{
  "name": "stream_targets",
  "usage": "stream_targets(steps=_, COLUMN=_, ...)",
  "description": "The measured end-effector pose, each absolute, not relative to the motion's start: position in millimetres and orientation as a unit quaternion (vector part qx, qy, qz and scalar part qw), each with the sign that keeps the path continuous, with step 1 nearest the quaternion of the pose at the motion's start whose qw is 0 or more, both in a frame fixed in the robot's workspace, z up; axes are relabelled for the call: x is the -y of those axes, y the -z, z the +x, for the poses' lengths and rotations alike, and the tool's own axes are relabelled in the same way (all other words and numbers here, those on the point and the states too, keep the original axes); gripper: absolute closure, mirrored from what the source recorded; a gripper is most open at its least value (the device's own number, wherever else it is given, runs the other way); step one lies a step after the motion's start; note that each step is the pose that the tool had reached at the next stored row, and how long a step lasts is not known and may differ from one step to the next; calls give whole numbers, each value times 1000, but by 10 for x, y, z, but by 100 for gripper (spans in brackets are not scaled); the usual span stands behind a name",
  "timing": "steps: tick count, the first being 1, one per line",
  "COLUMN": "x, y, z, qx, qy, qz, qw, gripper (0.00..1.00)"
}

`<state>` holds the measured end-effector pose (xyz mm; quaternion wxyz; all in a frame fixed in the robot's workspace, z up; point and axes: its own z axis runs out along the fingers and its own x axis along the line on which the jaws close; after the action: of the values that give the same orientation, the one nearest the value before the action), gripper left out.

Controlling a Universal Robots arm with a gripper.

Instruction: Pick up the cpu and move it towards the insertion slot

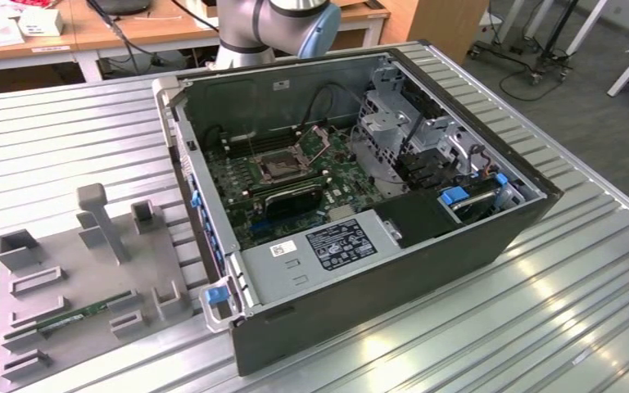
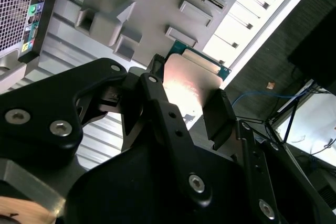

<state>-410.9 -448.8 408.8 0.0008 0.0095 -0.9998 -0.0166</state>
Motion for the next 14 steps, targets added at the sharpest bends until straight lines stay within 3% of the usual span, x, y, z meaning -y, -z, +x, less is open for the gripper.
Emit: stream_targets(steps=14, x=4488, y=-4088, z=-3905, qx=1000, qy=17, qz=10, qw=1, gripper=46)
